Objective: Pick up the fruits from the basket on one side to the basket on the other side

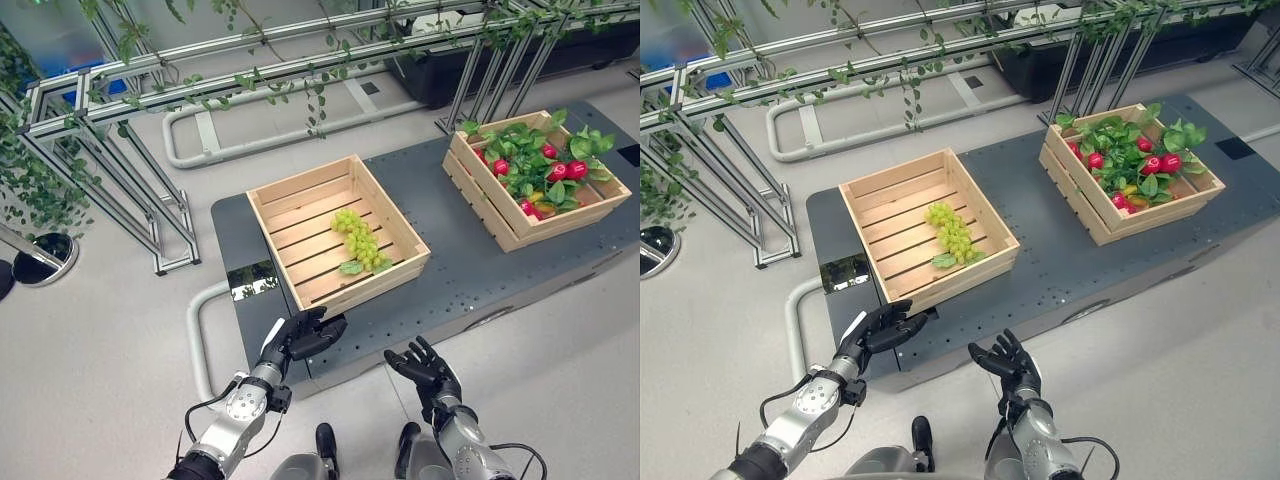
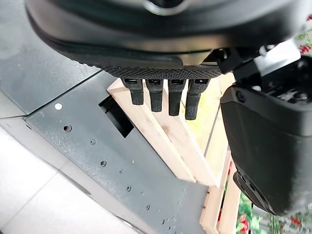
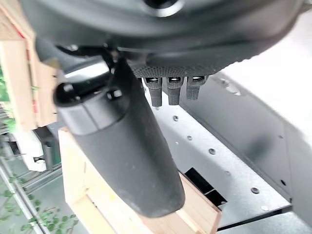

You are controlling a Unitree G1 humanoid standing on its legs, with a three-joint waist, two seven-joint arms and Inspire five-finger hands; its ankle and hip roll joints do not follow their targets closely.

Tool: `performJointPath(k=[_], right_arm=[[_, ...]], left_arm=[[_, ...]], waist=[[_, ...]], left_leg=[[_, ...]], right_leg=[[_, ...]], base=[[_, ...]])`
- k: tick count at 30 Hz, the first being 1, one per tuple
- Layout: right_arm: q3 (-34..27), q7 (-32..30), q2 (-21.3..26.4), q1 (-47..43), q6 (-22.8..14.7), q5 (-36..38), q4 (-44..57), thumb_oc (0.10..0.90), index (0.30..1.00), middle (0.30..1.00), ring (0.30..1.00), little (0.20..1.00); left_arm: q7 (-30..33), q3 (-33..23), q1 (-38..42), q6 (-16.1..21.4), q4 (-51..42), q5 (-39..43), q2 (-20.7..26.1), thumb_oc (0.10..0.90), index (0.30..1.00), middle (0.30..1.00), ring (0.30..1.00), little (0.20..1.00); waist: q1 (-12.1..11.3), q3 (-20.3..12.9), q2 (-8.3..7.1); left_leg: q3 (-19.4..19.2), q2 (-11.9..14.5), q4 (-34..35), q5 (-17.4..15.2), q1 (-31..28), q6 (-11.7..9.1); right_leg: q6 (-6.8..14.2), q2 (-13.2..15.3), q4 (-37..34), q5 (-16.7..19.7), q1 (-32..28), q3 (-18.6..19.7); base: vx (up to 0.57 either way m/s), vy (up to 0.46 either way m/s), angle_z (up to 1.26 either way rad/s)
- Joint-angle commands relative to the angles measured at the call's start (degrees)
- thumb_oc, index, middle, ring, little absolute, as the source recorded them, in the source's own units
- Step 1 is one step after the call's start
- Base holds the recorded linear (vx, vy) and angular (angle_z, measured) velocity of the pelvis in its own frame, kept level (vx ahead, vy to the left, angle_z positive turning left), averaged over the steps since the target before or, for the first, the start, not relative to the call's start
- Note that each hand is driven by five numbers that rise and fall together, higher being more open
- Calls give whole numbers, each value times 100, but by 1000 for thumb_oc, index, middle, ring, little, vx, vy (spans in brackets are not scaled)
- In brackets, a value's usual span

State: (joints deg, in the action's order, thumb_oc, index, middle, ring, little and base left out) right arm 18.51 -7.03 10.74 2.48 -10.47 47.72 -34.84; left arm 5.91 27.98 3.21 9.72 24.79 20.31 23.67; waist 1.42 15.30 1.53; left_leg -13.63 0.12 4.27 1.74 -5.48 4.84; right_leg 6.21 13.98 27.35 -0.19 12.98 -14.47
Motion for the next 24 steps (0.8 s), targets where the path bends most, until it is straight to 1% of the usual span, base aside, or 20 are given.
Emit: performJointPath(k=[1, 2, 4, 5, 6, 7, 8, 9, 10, 11, 12, 13, 14, 15, 18, 20, 21, 22, 23, 24], right_arm=[[-149, -21, -21, -209, -533, 55, 383, 800, 900, 900, 900, 900], [-151, -39, -4, -343, -565, 85, 326, 800, 900, 900, 900, 900], [-209, -142, 36, -658, -593, 135, 183, 800, 900, 900, 900, 900], [-251, -292, 44, -661, -542, 70, 184, 800, 900, 900, 900, 900], [-250, -294, 44, -660, -541, 69, 186, 800, 900, 900, 900, 900], [-247, -460, 26, -596, -412, 54, 335, 800, 900, 900, 900, 900], [-155, -430, 41, -343, -460, -95, 812, 800, 900, 900, 900, 900], [-129, -431, 81, -232, -516, -251, 940, 800, 900, 900, 900, 900], [-99, -499, 188, -157, -607, -380, 943, 800, 900, 900, 900, 900], [-101, -549, 294, -199, -676, -216, 853, 800, 900, 900, 900, 900], [-142, -537, 417, -321, -750, 41, 727, 800, 900, 900, 900, 900], [-172, -472, 479, -415, -804, 106, 615, 800, 900, 900, 900, 900], [-239, -397, 556, -587, -846, 11, 437, 800, 900, 900, 900, 900], [-264, -394, 679, -714, -902, 50, 315, 800, 900, 900, 900, 900], [-353, -352, 715, -709, -855, 58, 254, 800, 900, 900, 900, 900], [-410, -346, 661, -623, -800, -34, 219, 800, 900, 900, 900, 900], [-448, -316, 629, -567, -808, -74, 189, 800, 900, 900, 900, 900], [-470, -297, 601, -558, -819, -73, 156, 800, 900, 900, 900, 900], [-497, -248, 532, -547, -872, -80, 101, 800, 900, 900, 900, 900], [-499, -237, 521, -546, -884, -81, 94, 800, 900, 900, 900, 900]], left_arm=[[196, -142, 589, 586, -636, -102, 55, 800, 900, 900, 900, 900], [266, -130, 723, 625, -647, -113, 47, 800, 900, 900, 900, 900], [324, -94, 959, 720, -678, -163, 15, 800, 900, 900, 900, 900], [225, -116, 936, 676, -772, -250, 55, 800, 900, 900, 900, 900], [225, -117, 934, 674, -774, -250, 56, 800, 900, 900, 900, 900], [303, -168, 839, 552, -866, -176, 58, 800, 900, 900, 900, 900], [137, -267, 687, 547, -1078, -65, 62, 800, 900, 900, 900, 900], [53, -286, 630, 562, -1134, -61, 79, 800, 900, 900, 900, 900], [-1, -235, 619, 710, -1116, -30, 127, 800, 900, 900, 900, 900], [-57, -154, 704, 898, -1048, 31, 119, 800, 900, 900, 900, 900], [-100, -77, 814, 1086, -1012, -43, 44, 800, 900, 900, 900, 900], [-90, -5, 897, 1192, -1020, -137, 7, 800, 900, 900, 900, 900], [-1, 90, 1013, 1331, -1062, -277, 19, 800, 900, 900, 900, 900], [177, 173, 1213, 1560, -1100, -393, 90, 800, 900, 900, 900, 900], [314, 89, 1511, 1707, -1237, -358, 232, 800, 900, 900, 900, 900], [201, -138, 1722, 1981, -1534, -67, 356, 800, 900, 900, 900, 900], [341, -390, 1773, 2268, -1951, 253, 381, 800, 900, 900, 900, 900], [419, -542, 1758, 2287, -2097, 592, 335, 800, 900, 900, 900, 900], [588, -814, 1714, 2448, -2145, 831, 164, 800, 900, 900, 900, 900], [583, -850, 1711, 2428, -2139, 854, 137, 800, 900, 900, 900, 900]], waist=[[-9, 247, -13], [-12, 282, -4], [13, 353, 21], [34, 288, -14], [43, 288, -14], [47, 270, -81], [119, 269, -203], [143, 264, -252], [152, 325, -306], [146, 446, -280], [128, 579, -214], [133, 650, -156], [138, 729, -121], [135, 760, -95], [191, 789, -80], [227, 817, -62], [224, 833, -40], [203, 823, -27], [189, 837, -18], [187, 829, -14]], left_leg=[[254, 144, -73, -451, 173, -277], [231, 191, -47, -441, 250, -268], [317, 311, 36, -467, 272, -317], [347, 509, -43, -430, 327, -428], [356, 511, -49, -432, 331, -430], [258, 641, -329, -456, 351, -489], [53, 823, -801, -560, 388, -568], [23, 879, -1027, -602, 475, -592], [62, 1019, -1698, -445, 834, -695], [193, 1091, -1989, -232, 1183, -803], [185, 1096, -1713, -22, 1320, -899], [76, 1118, -1378, -40, 1265, -951], [-62, 1088, -1084, -109, 1098, -905], [131, 922, -955, -82, 1179, -834], [137, 850, -739, -64, 1129, -822], [172, 783, -520, -36, 1039, -812], [223, 744, -465, -55, 995, -806], [259, 727, -442, -58, 995, -804], [307, 702, -390, -71, 937, -798], [311, 702, -378, -67, 940, -797]], right_leg=[[-34, -58, -1117, 243, -516, 133], [-31, -7, -1735, 562, -475, 262], [46, 38, -2453, 805, -521, 600], [53, -74, -2479, 498, -708, 611], [52, -73, -2473, 491, -709, 602], [56, -113, -2178, 271, -753, 448], [41, -146, -1965, 45, -767, 287], [-5, -158, -1977, 0, -815, 255], [-132, -212, -1990, -65, -909, 206], [-232, -275, -2009, -116, -980, 154], [-267, -312, -2046, -164, -1042, 47], [-244, -314, -2040, -261, -1100, -55], [-231, -279, -2028, -318, -1091, -105], [-235, -260, -2038, -248, -931, -50], [-174, -234, -2028, -227, -793, -3], [-114, -206, -2064, -193, -772, 3], [-111, -196, -2079, -213, -798, 2], [-112, -194, -2092, -206, -794, 6], [-107, -192, -2110, -210, -830, 12], [-108, -196, -2123, -202, -826, 14]], base=[[22, -331, 28], [8, -372, 26], [111, -505, 32], [162, -488, 22], [222, -514, 53], [238, -427, 84], [290, -507, 86], [240, -445, 55], [95, -271, 38], [20, -192, 43], [-6, -36, 41], [42, 87, 20], [61, 166, 6], [55, 172, -13], [47, 78, -38], [86, 57, -12], [102, 41, 17], [110, 23, 13], [66, 6, 9], [67, -2, 16]])
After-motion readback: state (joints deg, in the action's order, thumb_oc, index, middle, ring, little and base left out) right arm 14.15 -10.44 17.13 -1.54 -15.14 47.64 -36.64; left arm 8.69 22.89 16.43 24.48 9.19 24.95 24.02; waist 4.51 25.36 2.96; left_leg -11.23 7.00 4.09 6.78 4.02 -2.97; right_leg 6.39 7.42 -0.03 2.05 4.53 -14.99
